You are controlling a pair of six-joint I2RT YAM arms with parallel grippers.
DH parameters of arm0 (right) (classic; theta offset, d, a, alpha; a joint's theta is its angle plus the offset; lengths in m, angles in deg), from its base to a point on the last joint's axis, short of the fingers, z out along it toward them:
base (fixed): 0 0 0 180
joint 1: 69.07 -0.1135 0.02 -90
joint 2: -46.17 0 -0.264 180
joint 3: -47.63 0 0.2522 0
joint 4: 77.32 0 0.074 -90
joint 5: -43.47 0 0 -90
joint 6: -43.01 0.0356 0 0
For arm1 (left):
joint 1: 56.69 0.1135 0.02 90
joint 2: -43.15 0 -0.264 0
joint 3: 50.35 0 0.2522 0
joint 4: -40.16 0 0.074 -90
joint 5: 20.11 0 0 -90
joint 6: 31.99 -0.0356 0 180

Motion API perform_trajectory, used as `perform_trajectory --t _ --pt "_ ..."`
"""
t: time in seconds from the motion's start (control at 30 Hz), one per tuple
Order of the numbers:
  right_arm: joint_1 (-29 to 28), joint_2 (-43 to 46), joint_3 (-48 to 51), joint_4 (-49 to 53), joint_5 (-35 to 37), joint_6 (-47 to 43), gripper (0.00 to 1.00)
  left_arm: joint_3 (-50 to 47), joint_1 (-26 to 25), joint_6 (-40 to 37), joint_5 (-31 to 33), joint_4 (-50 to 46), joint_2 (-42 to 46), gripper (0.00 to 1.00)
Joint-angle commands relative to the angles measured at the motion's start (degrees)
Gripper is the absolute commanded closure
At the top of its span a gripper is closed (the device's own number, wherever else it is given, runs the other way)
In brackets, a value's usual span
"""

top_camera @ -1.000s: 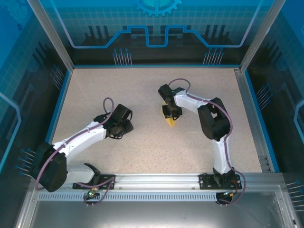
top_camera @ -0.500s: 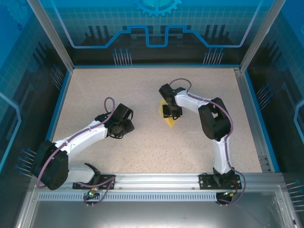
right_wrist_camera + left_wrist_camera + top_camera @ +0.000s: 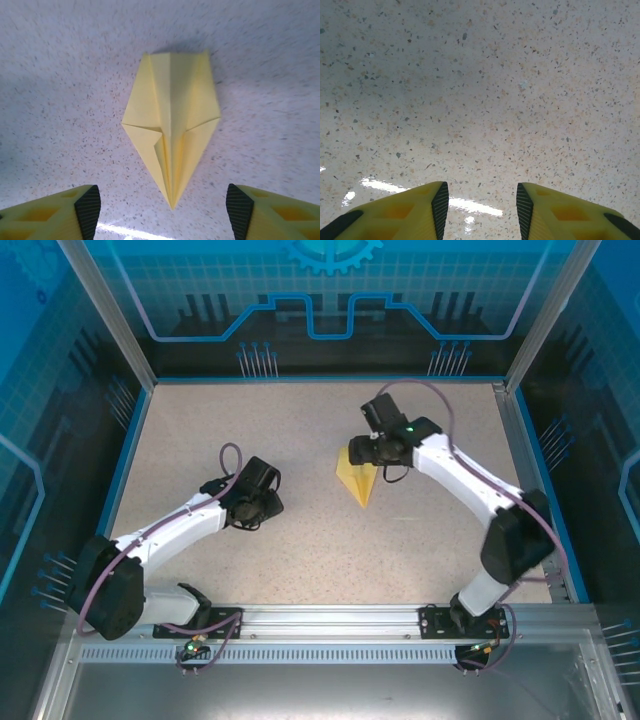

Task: Fold a paper plane with a square sheet of paper (pick it up from the middle)
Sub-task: Move the paper plane to the center of the table, then reset both arms

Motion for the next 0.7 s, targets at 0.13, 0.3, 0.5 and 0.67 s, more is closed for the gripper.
perform_trajectory --t 0.13,0.3,0.5,0.67 --pt "0.7 17.99 13.56 -8.42 15.46 -3.32 0.09 0.77 0.53 -2.24 1.53 1.74 1.94 0.46" --pt "3.91 23.02 20.12 -9.73 27.79 -5.46 0.0 0.37 0.49 -3.61 6.0 1.28 4.6 0.3" --pt "13.1 18.67 31.23 -21.82 26.04 -15.59 0.01 1.42 0.58 -6.68 15.72 -2.14 7.65 0.04" --pt "18.1 14.85 41.69 -41.24 17.29 -21.03 0.01 2.38 2.13 -10.03 23.89 -4.64 9.69 0.01"
